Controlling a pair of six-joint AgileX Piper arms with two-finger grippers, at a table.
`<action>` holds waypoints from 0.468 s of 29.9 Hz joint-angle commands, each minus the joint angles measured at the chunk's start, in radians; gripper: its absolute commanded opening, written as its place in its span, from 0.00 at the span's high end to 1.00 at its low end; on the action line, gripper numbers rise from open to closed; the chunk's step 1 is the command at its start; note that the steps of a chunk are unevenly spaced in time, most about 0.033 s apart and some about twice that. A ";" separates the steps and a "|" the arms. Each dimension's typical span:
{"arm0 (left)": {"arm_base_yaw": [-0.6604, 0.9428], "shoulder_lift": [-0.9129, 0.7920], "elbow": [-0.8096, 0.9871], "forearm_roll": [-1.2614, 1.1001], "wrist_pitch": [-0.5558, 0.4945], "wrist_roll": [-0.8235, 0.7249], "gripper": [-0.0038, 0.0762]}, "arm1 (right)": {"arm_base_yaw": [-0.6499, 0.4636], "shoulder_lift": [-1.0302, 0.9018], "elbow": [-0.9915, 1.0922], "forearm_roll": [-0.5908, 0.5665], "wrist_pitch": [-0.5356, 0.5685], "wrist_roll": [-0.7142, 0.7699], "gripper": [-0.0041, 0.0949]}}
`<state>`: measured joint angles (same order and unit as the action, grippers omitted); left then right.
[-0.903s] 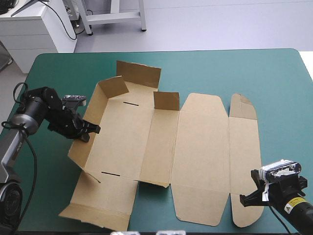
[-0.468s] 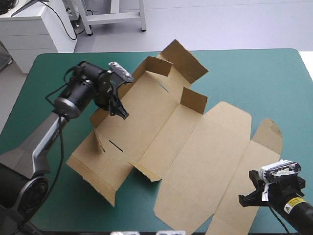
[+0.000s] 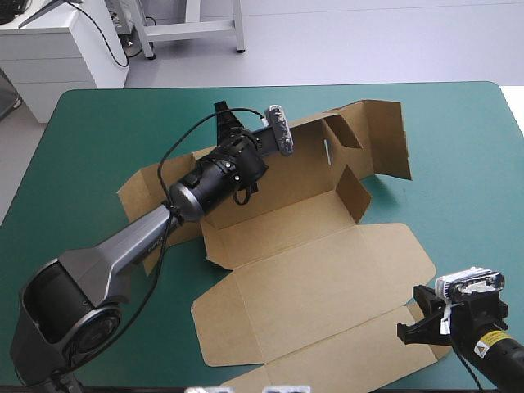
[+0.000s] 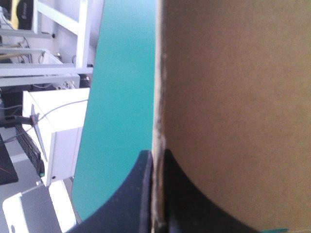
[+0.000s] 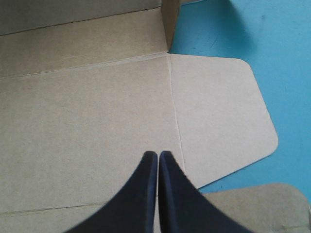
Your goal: Fold the box
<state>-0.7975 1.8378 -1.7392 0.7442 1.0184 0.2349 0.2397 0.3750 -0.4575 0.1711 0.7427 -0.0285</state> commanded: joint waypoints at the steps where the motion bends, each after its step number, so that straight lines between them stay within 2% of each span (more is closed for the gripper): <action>1: -0.062 -0.053 0.004 0.160 -0.053 -0.081 0.96 | -0.006 0.006 -0.026 0.025 -0.061 0.001 0.96; 6: -0.152 -0.091 0.149 0.399 -0.094 -0.223 0.96 | -0.006 0.006 -0.026 0.023 -0.065 0.012 0.96; 8: -0.183 -0.108 0.234 0.524 -0.114 -0.326 0.96 | -0.006 0.006 -0.026 0.023 -0.065 0.042 0.96; 14: -0.262 -0.151 0.457 0.910 -0.069 -0.594 0.96 | -0.006 0.006 -0.026 0.014 -0.065 0.044 0.96</action>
<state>-1.0236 1.7624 -1.3320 1.4197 0.9270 -0.2363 0.2397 0.3750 -0.4575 0.1836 0.7418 0.0143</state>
